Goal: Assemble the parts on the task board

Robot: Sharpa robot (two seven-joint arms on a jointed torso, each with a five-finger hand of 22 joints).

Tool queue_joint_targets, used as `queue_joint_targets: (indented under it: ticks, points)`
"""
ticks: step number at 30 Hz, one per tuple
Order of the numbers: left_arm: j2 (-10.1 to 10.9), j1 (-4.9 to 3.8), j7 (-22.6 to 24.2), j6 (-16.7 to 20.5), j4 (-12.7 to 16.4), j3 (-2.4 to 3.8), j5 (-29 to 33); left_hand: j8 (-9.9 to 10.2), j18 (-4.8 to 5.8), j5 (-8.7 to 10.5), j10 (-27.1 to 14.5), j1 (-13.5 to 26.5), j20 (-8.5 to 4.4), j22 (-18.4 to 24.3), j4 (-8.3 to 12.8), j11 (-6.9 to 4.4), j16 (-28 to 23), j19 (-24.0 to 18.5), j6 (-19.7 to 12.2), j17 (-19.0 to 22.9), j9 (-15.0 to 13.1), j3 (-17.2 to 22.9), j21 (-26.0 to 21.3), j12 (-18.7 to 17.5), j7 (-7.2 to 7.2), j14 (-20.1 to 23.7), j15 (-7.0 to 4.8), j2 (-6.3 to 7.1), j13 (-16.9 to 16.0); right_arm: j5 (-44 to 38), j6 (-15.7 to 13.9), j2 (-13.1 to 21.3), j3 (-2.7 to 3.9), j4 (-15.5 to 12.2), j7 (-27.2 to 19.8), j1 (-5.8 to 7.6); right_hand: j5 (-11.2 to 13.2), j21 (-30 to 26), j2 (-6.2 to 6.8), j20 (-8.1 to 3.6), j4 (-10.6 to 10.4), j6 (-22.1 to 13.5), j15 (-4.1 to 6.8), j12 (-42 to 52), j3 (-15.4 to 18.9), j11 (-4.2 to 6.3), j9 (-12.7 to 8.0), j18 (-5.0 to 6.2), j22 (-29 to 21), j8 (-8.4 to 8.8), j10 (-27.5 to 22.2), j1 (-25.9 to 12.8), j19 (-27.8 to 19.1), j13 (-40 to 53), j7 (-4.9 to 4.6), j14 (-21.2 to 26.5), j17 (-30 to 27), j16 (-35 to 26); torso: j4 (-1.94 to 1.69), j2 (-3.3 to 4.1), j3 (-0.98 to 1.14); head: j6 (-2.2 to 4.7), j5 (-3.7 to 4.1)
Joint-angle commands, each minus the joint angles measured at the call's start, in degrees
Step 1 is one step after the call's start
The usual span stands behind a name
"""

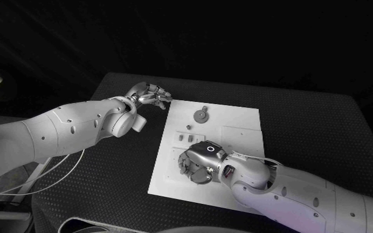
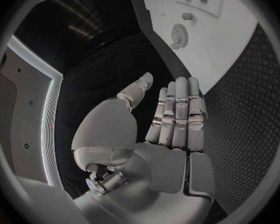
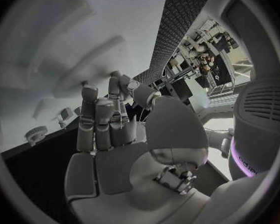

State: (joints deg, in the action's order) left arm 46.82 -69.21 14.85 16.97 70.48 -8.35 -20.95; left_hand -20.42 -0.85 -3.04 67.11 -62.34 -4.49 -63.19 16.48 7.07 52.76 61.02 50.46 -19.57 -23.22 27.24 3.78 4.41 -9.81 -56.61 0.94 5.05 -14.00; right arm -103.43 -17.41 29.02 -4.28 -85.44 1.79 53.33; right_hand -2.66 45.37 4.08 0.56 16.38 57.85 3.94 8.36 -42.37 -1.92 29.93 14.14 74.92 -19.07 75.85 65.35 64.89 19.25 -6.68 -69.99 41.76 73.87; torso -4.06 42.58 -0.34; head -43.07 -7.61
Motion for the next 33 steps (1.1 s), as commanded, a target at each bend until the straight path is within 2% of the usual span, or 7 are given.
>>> queue_joint_targets:
  ticks: [1,6,8,10,33]
  points:
    - [0.0,-0.03,0.5,-0.7,0.1,0.04,0.3,0.0,0.19,0.07,-0.4,-0.1,0.09,0.1,0.0,-0.06,-0.3,-0.2,-0.5,-0.1,0.1,-0.3,0.1,-0.3,0.01,-0.1,0.3,-0.33,-0.1,0.0,1.5,-0.2,-0.02,0.3,0.8,-0.05,-0.2,0.1,-0.37,-0.35,0.0,-0.1,0.24,-0.5,-0.3,-0.27,1.9,0.86,0.9,0.02,-0.2,0.1,-0.2,0.1,-0.12,0.2,-0.1,0.1,-0.01,0.0,-0.03,-0.04,0.07]
    - [0.0,-0.03,0.5,-0.8,0.2,0.04,0.3,0.0,0.19,0.07,-0.4,-0.1,0.09,0.1,0.0,-0.06,-0.3,-0.2,-0.5,-0.1,0.1,-0.3,0.1,-0.3,0.01,-0.1,0.3,-0.32,-0.1,0.4,1.5,-0.2,-0.03,0.5,0.9,-0.05,-0.2,0.1,0.7,-0.32,0.2,-0.8,-0.06,-1.1,-0.2,-0.57,1.9,0.86,0.9,0.43,-1.0,0.2,-0.4,0.1,-0.38,0.3,0.0,0.1,0.01,0.0,-0.04,-0.04,0.09]
    - [0.0,-0.03,0.5,-0.9,0.2,0.04,0.3,0.0,0.19,0.07,-0.4,-0.1,0.09,0.1,0.0,-0.06,-0.3,-0.2,-0.5,-0.1,0.1,-0.3,0.1,-0.3,0.01,-0.1,0.3,-0.32,-0.1,0.7,1.3,-0.3,-0.03,0.7,0.8,-0.05,-0.1,0.1,2.11,-0.3,0.2,-1.9,-0.35,-1.7,0.1,-0.87,1.7,0.86,0.9,1.09,-1.9,0.2,-0.5,0.0,-0.79,0.4,0.0,0.1,0.02,0.01,-0.05,-0.04,0.1]
    - [0.0,-0.03,0.4,-1.0,0.2,0.04,0.3,0.0,0.19,0.07,-0.4,-0.1,0.09,0.1,0.0,-0.06,-0.3,-0.2,-0.5,-0.1,0.1,-0.3,0.1,-0.3,0.01,-0.1,0.3,-0.32,-0.1,0.9,1.4,-0.5,-0.04,0.9,0.7,-0.05,-0.1,0.1,2.98,-0.23,0.1,-2.7,-0.69,-2.1,0.3,-1.24,1.5,0.86,0.9,1.56,-2.6,0.2,-0.6,0.0,-1.15,0.5,0.1,0.2,0.02,0.04,-0.02,-0.05,0.12]
    - [0.0,-0.03,0.3,-0.9,0.1,0.03,0.3,0.0,0.19,0.07,-0.6,-0.1,0.09,0.1,0.0,-0.01,-0.3,-0.2,-0.6,-0.2,0.1,-0.3,0.1,-0.4,-0.01,-0.1,0.31,-0.29,0.0,2.4,0.0,-0.5,-0.22,1.0,0.3,-0.05,-0.1,0.1,5.52,0.02,-0.5,-5.3,-1.52,-3.4,1.1,-2.07,1.0,0.86,0.9,3.14,-4.1,-0.9,-0.6,0.3,-2.35,0.9,0.2,0.6,0.0,0.01,-0.02,-0.18,0.22]
